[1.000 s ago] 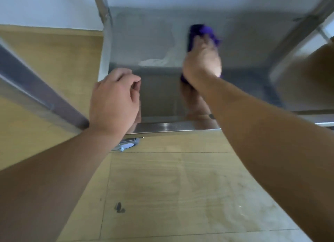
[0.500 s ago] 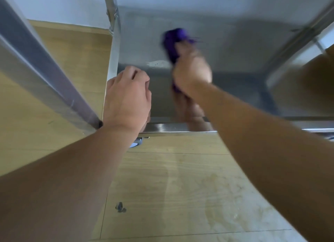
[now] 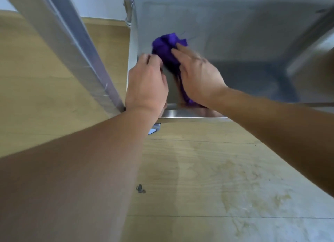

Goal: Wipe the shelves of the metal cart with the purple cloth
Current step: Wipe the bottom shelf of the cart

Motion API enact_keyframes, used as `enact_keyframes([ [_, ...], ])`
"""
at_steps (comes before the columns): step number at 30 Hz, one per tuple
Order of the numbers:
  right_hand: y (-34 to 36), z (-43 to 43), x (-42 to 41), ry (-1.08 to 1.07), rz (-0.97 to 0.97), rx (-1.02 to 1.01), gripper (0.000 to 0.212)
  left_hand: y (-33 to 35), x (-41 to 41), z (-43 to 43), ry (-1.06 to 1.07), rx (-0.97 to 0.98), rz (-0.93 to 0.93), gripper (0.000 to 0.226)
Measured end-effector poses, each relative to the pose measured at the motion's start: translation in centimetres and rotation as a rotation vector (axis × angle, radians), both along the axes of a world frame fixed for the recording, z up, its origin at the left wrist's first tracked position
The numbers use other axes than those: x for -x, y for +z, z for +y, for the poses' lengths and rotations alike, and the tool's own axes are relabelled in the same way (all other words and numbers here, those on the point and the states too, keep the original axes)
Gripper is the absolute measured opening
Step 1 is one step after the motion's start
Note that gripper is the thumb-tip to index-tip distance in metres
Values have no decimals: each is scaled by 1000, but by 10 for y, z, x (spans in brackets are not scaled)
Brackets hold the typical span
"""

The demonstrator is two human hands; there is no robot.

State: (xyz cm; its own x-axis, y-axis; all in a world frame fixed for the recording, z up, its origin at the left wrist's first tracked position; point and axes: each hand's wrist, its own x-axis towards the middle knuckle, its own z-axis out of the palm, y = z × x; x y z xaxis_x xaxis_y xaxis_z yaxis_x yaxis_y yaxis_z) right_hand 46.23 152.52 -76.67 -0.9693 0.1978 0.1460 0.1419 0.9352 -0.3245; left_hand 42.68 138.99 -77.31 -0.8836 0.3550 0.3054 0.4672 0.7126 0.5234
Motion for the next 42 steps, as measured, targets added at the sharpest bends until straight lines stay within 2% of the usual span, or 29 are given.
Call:
enact_keyframes([
  [3,5,8,-9,85,7,-32,49,3,-2,-3,13,3,0,23],
  [7,10,29,1,-126,-19,17,48,5,-4,-9,84,45,-5,26],
  [9,8,16,-3,-147,9,12,48,3,-3,-11,87,73,-32,27],
  [13,2,-1,-36,149,38,27,47,3,-2,-13,112,88,-33,25],
  [16,6,41,-40,331,-12,2,47,6,-6,-7,146,199,4,24],
  [17,7,58,-39,274,-17,-6,47,7,-7,-4,148,223,17,25],
  [20,10,92,-42,-144,-15,18,47,7,-11,14,96,243,43,27],
  [22,8,88,-43,-330,-5,-14,47,8,-16,29,28,228,51,27],
  [24,8,75,-47,-276,-4,-27,47,9,-24,45,-37,217,54,26],
  [26,5,72,-56,-66,13,2,47,10,-32,59,-108,203,64,26],
  [28,5,92,-65,41,13,31,46,10,-37,70,-169,185,73,27],
  [30,3,124,-72,-62,19,35,46,10,-40,79,-210,168,76,28],
  [33,6,161,-83,-429,30,39,47,11,-45,90,-258,175,92,30],
  [35,5,159,-83,-550,30,21,47,11,-48,97,-278,182,104,30],
  [40,-2,127,-85,-236,75,5,47,5,-60,118,-278,205,96,29],
  [42,-1,143,-92,-242,88,3,48,4,-67,127,-298,202,85,28],
])
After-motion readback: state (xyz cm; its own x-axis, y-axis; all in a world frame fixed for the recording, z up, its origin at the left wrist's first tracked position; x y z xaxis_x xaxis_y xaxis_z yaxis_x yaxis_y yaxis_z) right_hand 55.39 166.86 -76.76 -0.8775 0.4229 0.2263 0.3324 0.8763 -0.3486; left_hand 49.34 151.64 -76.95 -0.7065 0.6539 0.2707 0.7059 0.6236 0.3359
